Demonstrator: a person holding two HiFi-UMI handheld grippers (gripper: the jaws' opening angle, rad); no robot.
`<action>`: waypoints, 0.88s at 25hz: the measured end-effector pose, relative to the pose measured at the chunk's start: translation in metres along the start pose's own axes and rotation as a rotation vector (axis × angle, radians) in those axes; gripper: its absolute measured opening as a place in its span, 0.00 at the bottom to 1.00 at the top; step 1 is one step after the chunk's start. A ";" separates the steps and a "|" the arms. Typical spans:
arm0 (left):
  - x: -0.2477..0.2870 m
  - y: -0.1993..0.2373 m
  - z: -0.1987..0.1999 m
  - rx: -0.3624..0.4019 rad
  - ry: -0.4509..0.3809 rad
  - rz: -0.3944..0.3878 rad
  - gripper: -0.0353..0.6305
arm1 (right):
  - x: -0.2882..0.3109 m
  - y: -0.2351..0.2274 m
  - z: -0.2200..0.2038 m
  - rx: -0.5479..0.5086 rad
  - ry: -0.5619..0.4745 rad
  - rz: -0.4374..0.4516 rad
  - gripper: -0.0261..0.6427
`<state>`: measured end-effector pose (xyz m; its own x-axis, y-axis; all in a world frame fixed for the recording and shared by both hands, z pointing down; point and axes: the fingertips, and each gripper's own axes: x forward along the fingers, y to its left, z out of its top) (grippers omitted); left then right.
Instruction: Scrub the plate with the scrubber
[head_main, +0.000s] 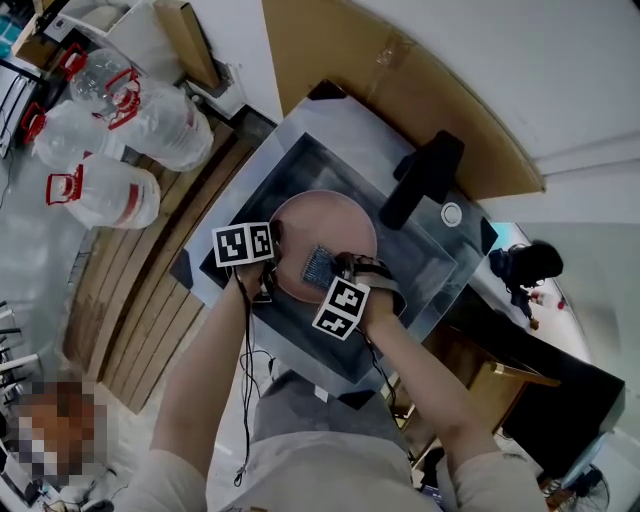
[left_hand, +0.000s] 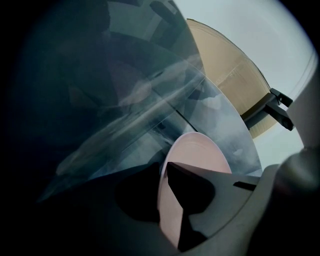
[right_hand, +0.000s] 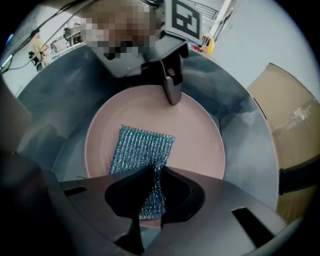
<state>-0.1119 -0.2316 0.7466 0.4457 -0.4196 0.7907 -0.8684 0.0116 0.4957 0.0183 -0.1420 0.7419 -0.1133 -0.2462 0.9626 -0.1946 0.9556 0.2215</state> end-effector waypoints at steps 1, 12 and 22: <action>-0.001 0.001 -0.001 0.000 0.000 0.003 0.16 | 0.000 0.005 0.006 -0.010 -0.017 0.003 0.15; -0.001 0.000 0.001 0.007 -0.006 0.009 0.16 | 0.024 -0.037 0.071 -0.037 -0.173 -0.096 0.15; 0.000 0.001 0.001 0.008 -0.001 0.004 0.16 | 0.031 -0.116 0.018 0.123 -0.037 -0.200 0.15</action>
<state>-0.1126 -0.2325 0.7467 0.4424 -0.4200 0.7924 -0.8718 0.0060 0.4899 0.0200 -0.2632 0.7436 -0.0954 -0.4360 0.8949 -0.3341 0.8608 0.3838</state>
